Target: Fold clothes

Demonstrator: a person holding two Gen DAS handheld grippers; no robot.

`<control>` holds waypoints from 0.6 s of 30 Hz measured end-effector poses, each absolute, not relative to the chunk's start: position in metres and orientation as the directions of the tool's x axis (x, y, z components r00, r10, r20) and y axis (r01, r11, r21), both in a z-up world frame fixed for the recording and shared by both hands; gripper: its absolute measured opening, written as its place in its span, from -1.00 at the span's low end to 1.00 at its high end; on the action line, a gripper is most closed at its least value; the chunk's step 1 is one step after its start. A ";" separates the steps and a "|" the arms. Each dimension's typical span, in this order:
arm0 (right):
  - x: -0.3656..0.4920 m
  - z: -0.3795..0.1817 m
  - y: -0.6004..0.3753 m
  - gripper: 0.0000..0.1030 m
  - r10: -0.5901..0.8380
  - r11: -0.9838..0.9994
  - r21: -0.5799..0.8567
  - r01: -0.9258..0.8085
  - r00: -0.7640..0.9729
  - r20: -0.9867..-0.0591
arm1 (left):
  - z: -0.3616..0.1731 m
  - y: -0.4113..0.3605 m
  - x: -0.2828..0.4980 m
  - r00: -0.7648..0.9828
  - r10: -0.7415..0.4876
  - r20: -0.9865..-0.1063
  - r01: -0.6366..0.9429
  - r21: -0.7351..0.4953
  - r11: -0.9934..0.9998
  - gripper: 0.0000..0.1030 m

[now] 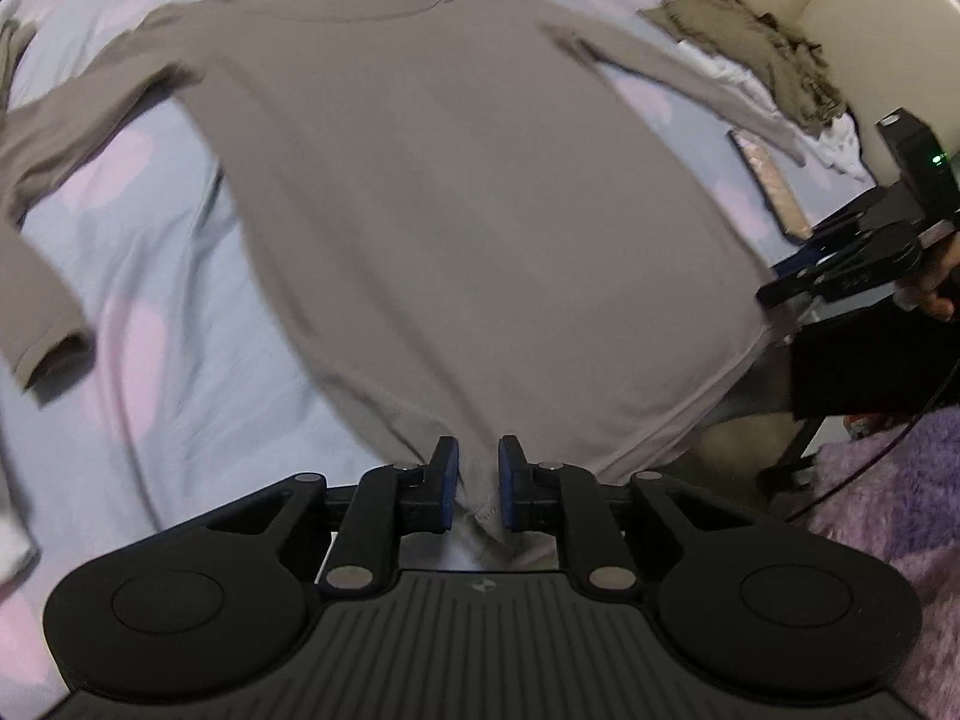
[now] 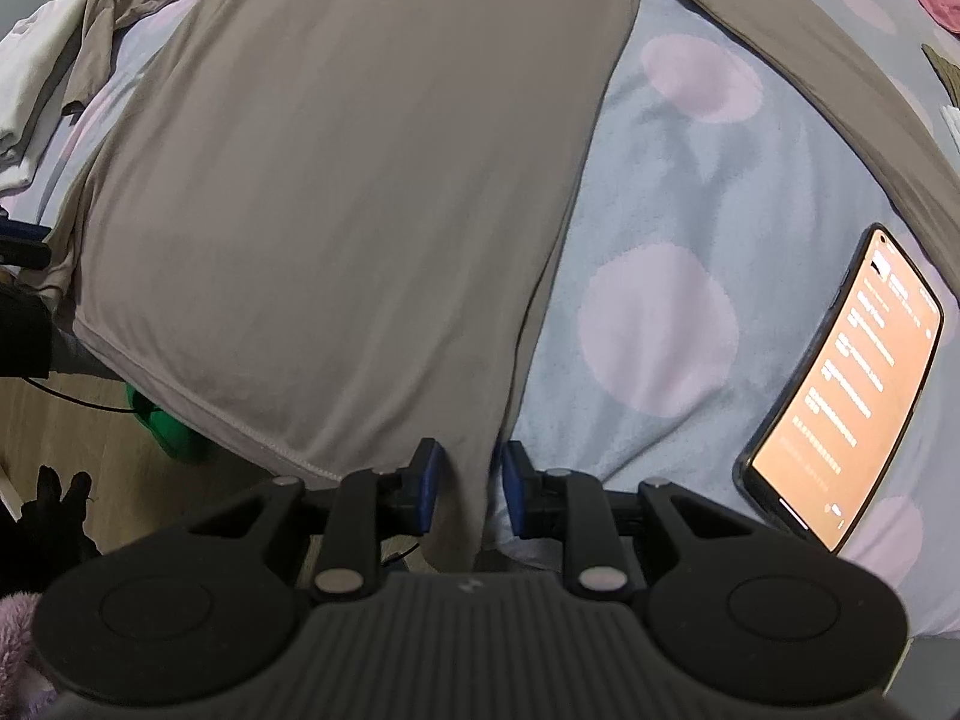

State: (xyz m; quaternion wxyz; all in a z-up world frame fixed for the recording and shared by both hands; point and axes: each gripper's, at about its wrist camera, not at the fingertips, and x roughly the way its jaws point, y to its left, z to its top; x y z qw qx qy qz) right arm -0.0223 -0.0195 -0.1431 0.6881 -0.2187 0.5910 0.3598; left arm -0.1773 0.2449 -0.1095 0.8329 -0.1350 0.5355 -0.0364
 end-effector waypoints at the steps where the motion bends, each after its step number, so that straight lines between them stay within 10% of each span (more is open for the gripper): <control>1: -0.022 -0.143 -0.019 -0.50 0.236 0.645 0.123 -0.754 0.043 -0.971 | -0.109 0.243 -0.173 0.427 -0.211 -0.879 -0.081 -0.269 0.960 -0.78; 18: -0.016 -0.141 -0.032 -0.47 0.253 0.651 0.138 -0.747 0.042 -0.967 | -0.102 0.276 -0.185 0.454 -0.170 -0.874 -0.391 -0.368 0.844 -0.46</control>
